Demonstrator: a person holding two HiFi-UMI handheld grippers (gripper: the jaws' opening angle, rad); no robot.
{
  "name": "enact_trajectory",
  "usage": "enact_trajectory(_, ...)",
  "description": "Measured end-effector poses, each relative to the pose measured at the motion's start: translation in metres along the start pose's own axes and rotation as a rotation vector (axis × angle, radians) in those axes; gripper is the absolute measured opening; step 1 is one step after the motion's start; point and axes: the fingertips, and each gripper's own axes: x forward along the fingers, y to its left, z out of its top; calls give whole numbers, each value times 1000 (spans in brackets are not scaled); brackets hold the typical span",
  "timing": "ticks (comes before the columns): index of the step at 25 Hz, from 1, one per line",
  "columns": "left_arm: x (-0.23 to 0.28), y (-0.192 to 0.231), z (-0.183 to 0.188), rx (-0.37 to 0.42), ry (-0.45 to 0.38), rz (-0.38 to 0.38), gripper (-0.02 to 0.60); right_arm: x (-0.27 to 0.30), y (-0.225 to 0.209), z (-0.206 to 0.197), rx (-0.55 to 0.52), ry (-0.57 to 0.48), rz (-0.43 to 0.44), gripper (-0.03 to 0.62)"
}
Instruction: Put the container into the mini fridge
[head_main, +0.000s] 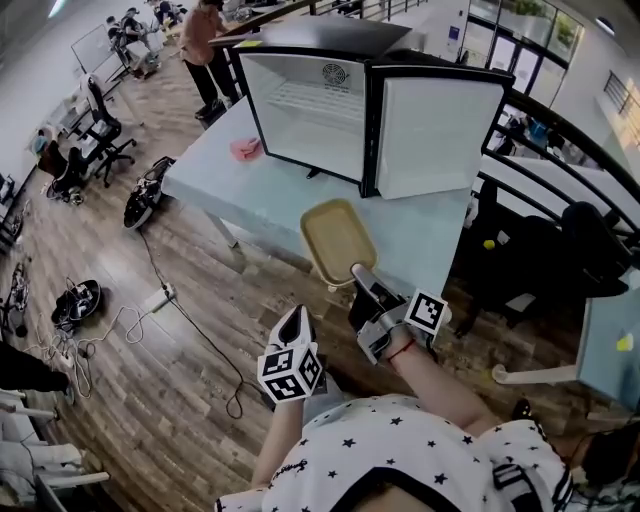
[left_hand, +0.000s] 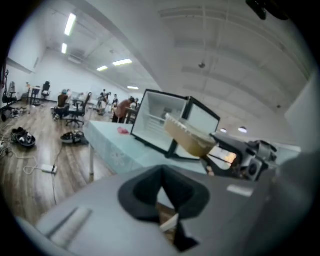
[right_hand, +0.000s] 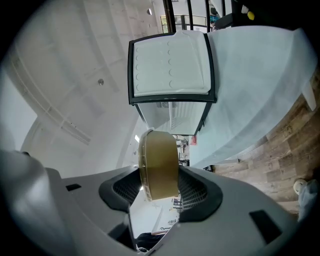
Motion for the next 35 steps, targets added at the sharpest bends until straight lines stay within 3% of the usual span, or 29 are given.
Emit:
enact_trajectory(19,71,118,81,18,41,-97,8,138,-17,-6,-16,-123,-51,227)
enact_trajectory(35,104,184,111,59,81,-190,8,202,-25,-4,-44,-252,-60,227)
